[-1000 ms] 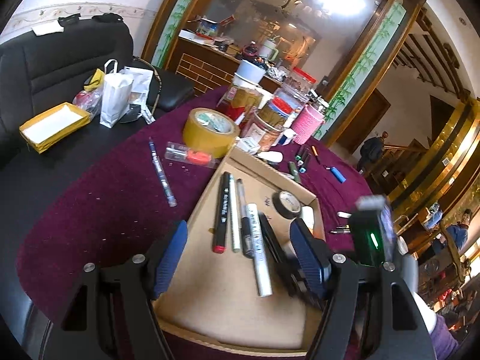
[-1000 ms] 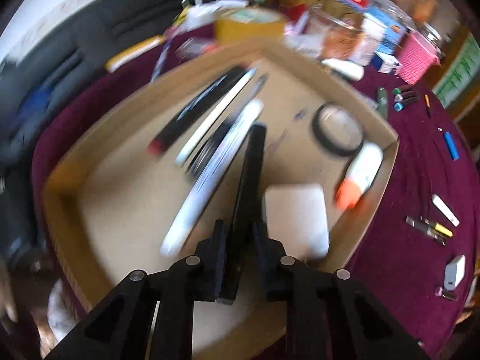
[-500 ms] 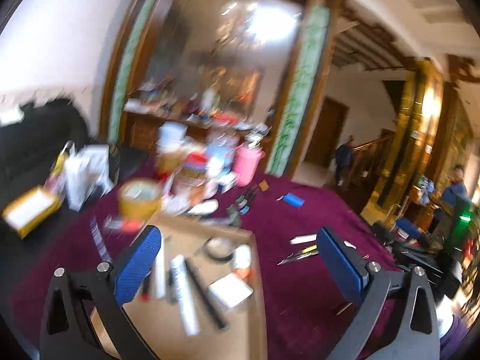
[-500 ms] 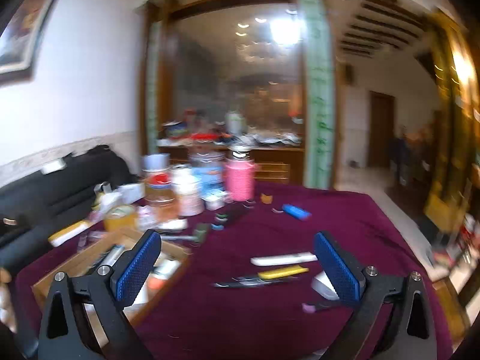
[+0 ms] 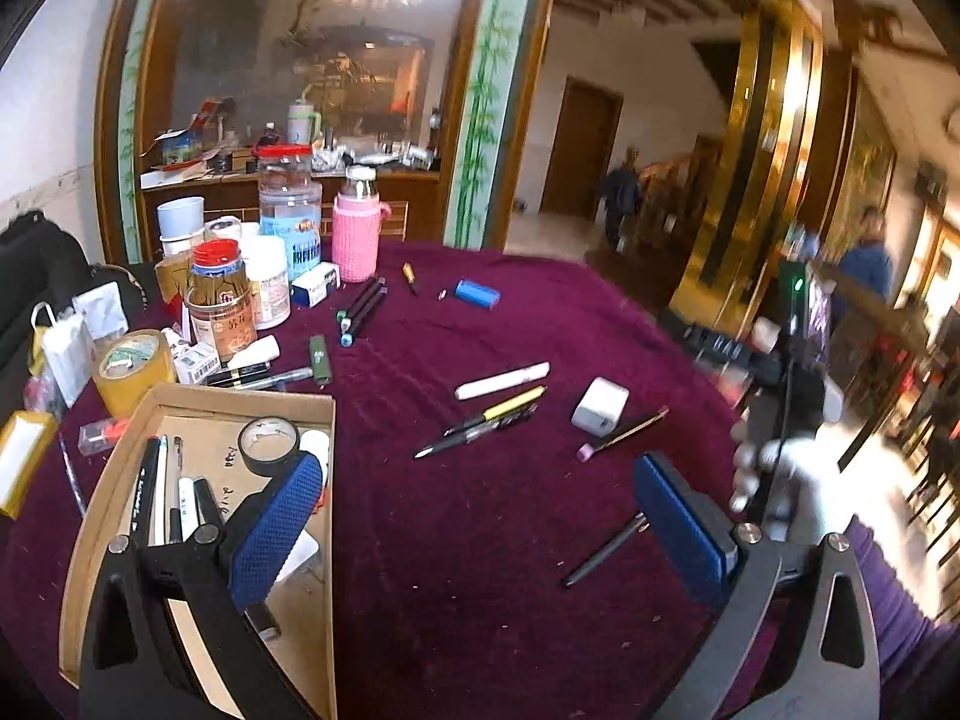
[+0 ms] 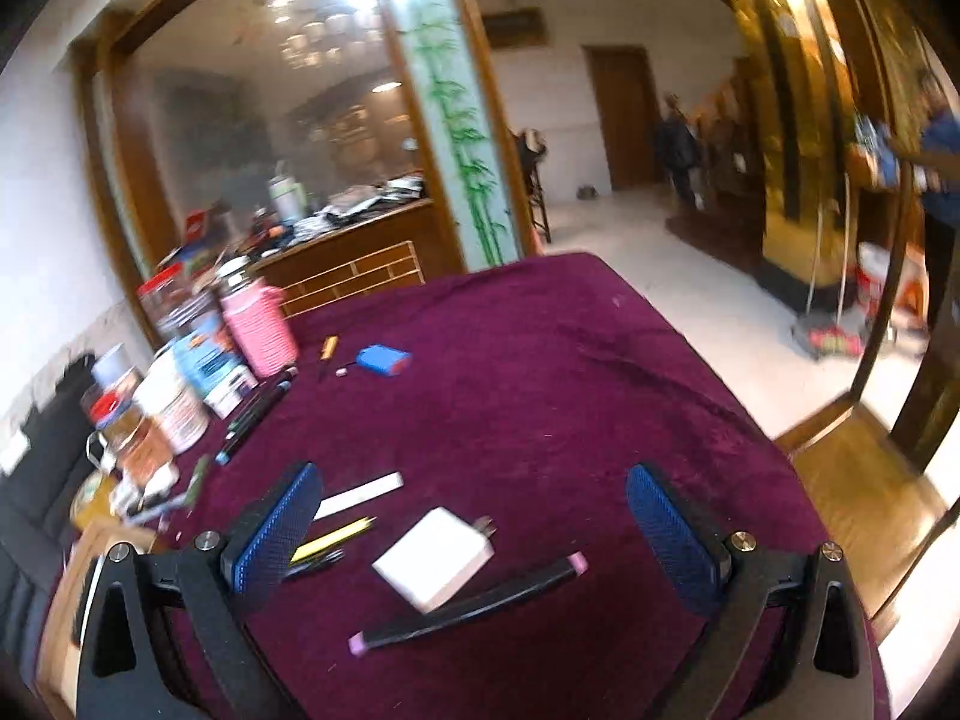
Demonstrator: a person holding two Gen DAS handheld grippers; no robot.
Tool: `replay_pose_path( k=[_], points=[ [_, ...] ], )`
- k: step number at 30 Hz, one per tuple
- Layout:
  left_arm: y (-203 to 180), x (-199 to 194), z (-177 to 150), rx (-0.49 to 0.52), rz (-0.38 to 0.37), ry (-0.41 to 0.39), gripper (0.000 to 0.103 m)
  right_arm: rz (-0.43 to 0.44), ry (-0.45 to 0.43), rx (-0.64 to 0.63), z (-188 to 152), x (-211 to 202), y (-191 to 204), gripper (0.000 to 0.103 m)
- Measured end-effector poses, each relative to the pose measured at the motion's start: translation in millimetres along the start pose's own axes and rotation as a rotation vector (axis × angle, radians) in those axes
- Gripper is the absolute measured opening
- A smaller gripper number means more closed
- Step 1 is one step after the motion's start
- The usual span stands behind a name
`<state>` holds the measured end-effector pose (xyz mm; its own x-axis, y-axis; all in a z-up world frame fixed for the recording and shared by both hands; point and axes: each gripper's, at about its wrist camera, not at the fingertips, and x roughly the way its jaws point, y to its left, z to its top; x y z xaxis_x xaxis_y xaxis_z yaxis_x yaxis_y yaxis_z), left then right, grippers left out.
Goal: Organize rigid objects
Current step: 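Move both tools back over the remaining pens, then grasp the clear black gel pen with the left tool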
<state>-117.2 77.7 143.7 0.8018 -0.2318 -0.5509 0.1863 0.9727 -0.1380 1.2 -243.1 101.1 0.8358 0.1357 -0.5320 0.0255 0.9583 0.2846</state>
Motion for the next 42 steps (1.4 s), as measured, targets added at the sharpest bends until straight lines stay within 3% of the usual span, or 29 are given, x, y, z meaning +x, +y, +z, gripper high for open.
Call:
replay_pose_path(
  k=[2,4,7,11,14,17,19,22,24,27,30,33,35,36,37,39,42],
  points=[
    [-2.5,18.5,0.5,0.011,0.005,0.05,0.103,-0.004,-0.006,0.058,-5.8,15.4,-16.4,0.102],
    [-4.3,41.4,3.1,0.017,0.004,0.088,0.103,-0.035,0.068,0.09,-15.5,31.9,-30.5,0.102],
    [-11.8,87.4,9.8,0.058,0.031,0.14,0.103,-0.025,0.083,0.094,-18.8,38.7,-31.2,0.102],
    [-31.1,159.5,19.1,0.227,0.036,0.232,0.103,-0.009,0.081,0.045,-21.6,38.5,-20.5,0.102],
    [-34.0,203.4,17.8,0.296,0.07,0.299,0.101,-0.021,0.089,0.015,-23.0,42.3,-14.8,0.102],
    [-29.5,236.1,14.7,0.291,0.068,0.386,0.086,-0.034,0.072,-0.002,-22.6,41.8,-13.5,0.102],
    [-28.1,251.9,5.4,0.286,0.05,0.468,0.047,-0.041,0.067,-0.014,-22.2,41.9,-11.5,0.102],
    [-31.3,240.7,1.0,0.275,0.015,0.451,0.031,-0.041,0.083,-0.013,-23.1,44.7,-12.1,0.102],
    [-37.6,226.1,-3.5,0.294,-0.002,0.439,0.03,-0.043,0.09,-0.006,-23.5,45.7,-13.8,0.102],
    [-48.8,206.7,-12.6,0.271,-0.109,0.48,0.008,-0.046,0.093,-0.002,-23.2,45.4,-15.0,0.102],
    [-65.5,194.8,-33.1,0.301,-0.136,0.515,0.008,-0.045,0.097,0.002,-23.2,45.1,-16.2,0.102],
    [-78.6,186.8,-36.1,0.374,-0.089,0.472,0.008,-0.041,0.099,0.014,-23.8,43.7,-18.8,0.102],
    [-80.3,178.1,-25.7,0.363,-0.121,0.434,0.009,-0.044,0.098,0.02,-23.8,42.7,-20.8,0.102],
    [-80.4,176.7,-21.7,0.372,-0.122,0.422,0.017,-0.044,0.1,0.027,-23.7,42.5,-22.1,0.102],
    [-82.0,177.1,-17.4,0.397,-0.107,0.41,0.038,-0.041,0.102,0.033,-24.0,42.7,-23.1,0.102],
    [-84.2,183.1,-14.5,0.46,-0.082,0.393,0.064,-0.035,0.111,0.045,-24.0,43.6,-25.0,0.102],
    [-85.3,207.3,-19.8,0.575,-0.039,0.397,0.064,-0.031,0.119,0.055,-23.7,44.7,-26.5,0.102]
  ],
)
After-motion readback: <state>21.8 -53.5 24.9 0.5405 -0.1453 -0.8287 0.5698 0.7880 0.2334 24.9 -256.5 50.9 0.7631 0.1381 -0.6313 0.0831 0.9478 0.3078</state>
